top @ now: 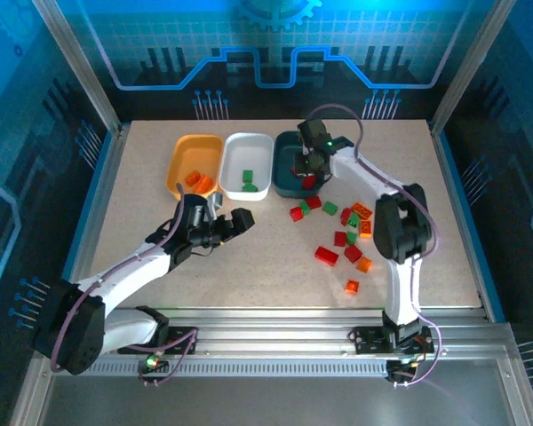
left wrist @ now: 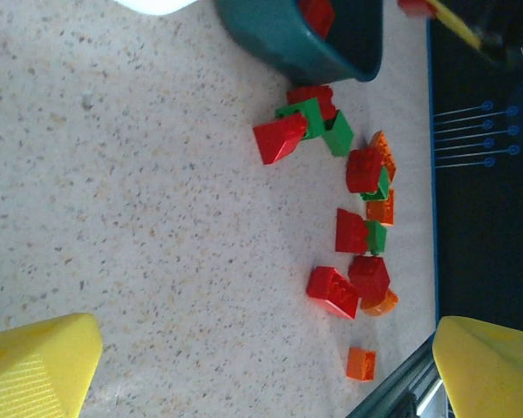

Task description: Sort the legos into containers by color

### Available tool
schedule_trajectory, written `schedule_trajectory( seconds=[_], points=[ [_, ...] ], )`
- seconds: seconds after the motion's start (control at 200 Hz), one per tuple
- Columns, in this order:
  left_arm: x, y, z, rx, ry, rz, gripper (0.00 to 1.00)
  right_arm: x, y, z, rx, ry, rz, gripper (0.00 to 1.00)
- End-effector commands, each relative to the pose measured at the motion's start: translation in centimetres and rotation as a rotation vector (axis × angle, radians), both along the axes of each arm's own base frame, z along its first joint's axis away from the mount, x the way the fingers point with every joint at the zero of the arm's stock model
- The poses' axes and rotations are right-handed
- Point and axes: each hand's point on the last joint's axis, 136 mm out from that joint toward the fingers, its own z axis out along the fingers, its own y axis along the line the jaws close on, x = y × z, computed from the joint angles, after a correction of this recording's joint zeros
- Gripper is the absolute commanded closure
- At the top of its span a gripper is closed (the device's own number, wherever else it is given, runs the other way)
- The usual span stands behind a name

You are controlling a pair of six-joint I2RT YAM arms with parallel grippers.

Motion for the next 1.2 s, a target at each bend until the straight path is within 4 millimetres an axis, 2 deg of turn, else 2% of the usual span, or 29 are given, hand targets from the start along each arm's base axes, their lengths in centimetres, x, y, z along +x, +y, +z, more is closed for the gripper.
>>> schedule_trajectory(
  seconds=[0.0, 0.065, 0.165, 0.24, 0.36, 0.485, 0.505, 0.59, 0.745, 0.805, 0.88, 1.036, 1.196],
  points=[
    [0.3, 0.7, 1.1, 0.019, -0.051, 0.036, 0.01, 1.2, -0.3, -2.8, -0.003, 0.089, -0.017, 0.67],
    [0.0, 0.8, 0.8, 0.029, -0.039, 0.034, 0.01, 1.9, -0.1, -3.5, 0.005, 0.107, -0.015, 0.66],
    [-0.5, 1.1, 0.1, 0.029, -0.029, 0.048, 0.01, 2.4, 0.1, -3.2, 0.015, 0.103, -0.009, 0.62],
    [-0.7, 1.3, -0.3, 0.019, -0.030, 0.062, 0.01, 2.3, 0.2, -2.3, 0.023, 0.092, -0.011, 0.54],
    [-0.5, 0.8, -0.2, 0.004, -0.034, 0.048, 0.01, 1.6, -0.2, 0.1, 0.034, 0.060, -0.015, 0.50],
    [-0.3, 0.1, 0.0, 0.000, -0.045, 0.027, 0.01, -0.4, -1.5, 2.2, 0.035, 0.023, -0.047, 0.48],
    [-0.3, -0.1, 0.1, -0.001, -0.051, 0.023, 0.01, -0.9, -1.9, 2.8, 0.035, 0.012, -0.058, 0.48],
    [-0.5, -1.0, -0.1, 0.008, -0.067, -0.001, 0.01, -4.0, -4.3, 2.8, 0.017, 0.012, -0.152, 0.48],
    [-1.3, -3.8, -1.1, 0.013, -0.071, -0.085, 0.01, -11.4, -9.7, -0.4, -0.053, 0.093, -0.324, 0.46],
    [-1.6, -5.3, -1.7, 0.017, -0.065, -0.127, 0.01, -13.9, -11.2, -1.9, -0.049, 0.135, -0.363, 0.44],
    [-2.0, -7.2, -2.2, 0.001, -0.048, -0.184, 0.01, -16.1, -12.4, -3.4, -0.013, 0.184, -0.386, 0.43],
    [-2.1, -10.2, -3.2, -0.031, -0.025, -0.254, 0.01, -18.8, -12.9, -5.2, 0.056, 0.248, -0.417, 0.44],
    [-2.2, -11.8, -3.8, -0.059, -0.003, -0.283, 0.01, -19.3, -12.8, -6.7, 0.115, 0.277, -0.461, 0.46]
  ],
)
